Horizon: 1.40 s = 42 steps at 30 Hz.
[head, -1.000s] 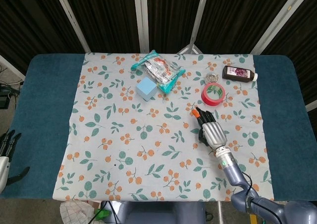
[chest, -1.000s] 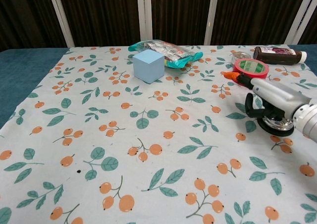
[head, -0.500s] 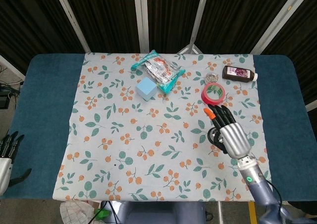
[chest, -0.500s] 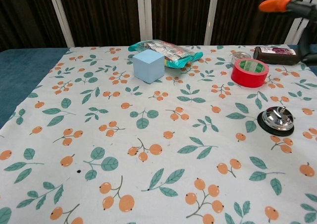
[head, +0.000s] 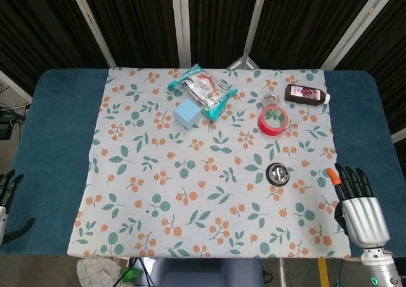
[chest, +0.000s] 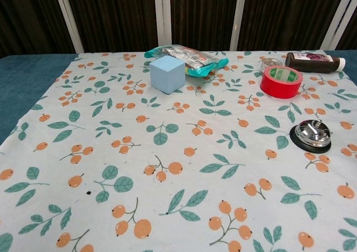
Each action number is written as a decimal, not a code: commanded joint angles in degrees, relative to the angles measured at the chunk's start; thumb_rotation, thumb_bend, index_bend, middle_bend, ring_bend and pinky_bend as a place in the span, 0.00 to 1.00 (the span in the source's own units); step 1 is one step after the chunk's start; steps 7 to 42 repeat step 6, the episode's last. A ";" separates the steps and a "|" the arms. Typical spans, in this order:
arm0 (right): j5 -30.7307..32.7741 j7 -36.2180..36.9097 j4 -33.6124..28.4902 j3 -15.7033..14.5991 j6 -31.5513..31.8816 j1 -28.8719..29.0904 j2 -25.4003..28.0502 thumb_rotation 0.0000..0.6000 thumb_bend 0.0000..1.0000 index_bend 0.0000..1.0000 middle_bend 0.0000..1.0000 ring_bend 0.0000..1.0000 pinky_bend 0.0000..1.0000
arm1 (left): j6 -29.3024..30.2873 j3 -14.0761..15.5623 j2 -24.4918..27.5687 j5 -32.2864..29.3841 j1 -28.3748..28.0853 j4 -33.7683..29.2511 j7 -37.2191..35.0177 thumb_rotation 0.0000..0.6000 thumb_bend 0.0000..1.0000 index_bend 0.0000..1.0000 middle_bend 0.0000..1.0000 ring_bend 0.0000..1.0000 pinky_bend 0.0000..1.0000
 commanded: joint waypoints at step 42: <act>2.38 3.40 4.50 0.70 0.35 -1.57 -1.35 1.00 0.95 0.02 0.00 0.00 0.00 | 0.56 0.08 0.15 0.47 0.29 0.66 -0.91 1.00 0.30 0.07 0.00 0.00 0.09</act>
